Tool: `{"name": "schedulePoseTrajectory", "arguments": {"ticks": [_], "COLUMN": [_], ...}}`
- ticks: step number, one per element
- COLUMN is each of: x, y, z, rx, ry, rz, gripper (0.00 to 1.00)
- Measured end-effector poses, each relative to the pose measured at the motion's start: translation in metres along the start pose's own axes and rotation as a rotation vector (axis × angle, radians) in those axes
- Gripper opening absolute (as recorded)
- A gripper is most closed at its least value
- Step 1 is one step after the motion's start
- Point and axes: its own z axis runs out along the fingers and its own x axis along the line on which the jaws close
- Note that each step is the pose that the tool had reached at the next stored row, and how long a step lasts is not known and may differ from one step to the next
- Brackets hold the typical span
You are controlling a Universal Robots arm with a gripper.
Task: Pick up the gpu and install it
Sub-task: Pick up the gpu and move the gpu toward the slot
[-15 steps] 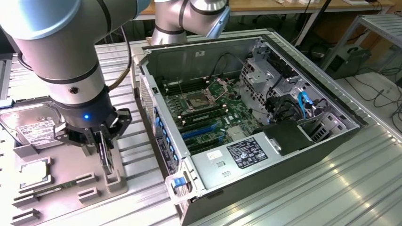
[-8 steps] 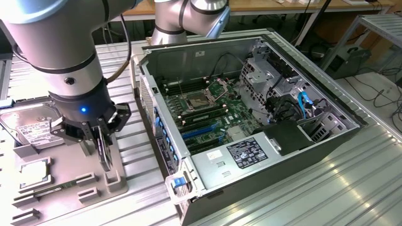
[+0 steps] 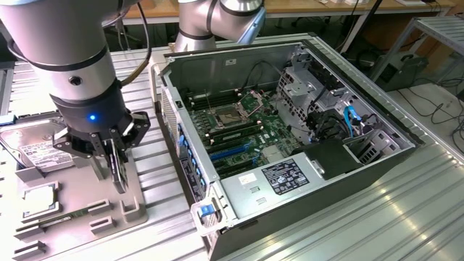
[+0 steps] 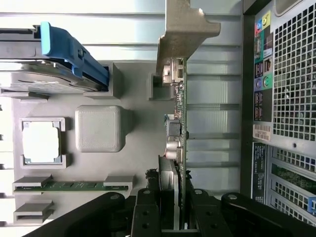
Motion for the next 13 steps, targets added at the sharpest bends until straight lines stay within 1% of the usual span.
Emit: {"name": "schedulePoseTrajectory", "arguments": {"ticks": [8,13], "x": [-0.001,-0.001], "y": [0.0006,0.0009], "z": [-0.0181,-0.031], "rx": [-0.0003,-0.0003], "ry": [0.0004,0.0006], "rz": [0.0,0.0], "gripper": [0.28,0.28]}}
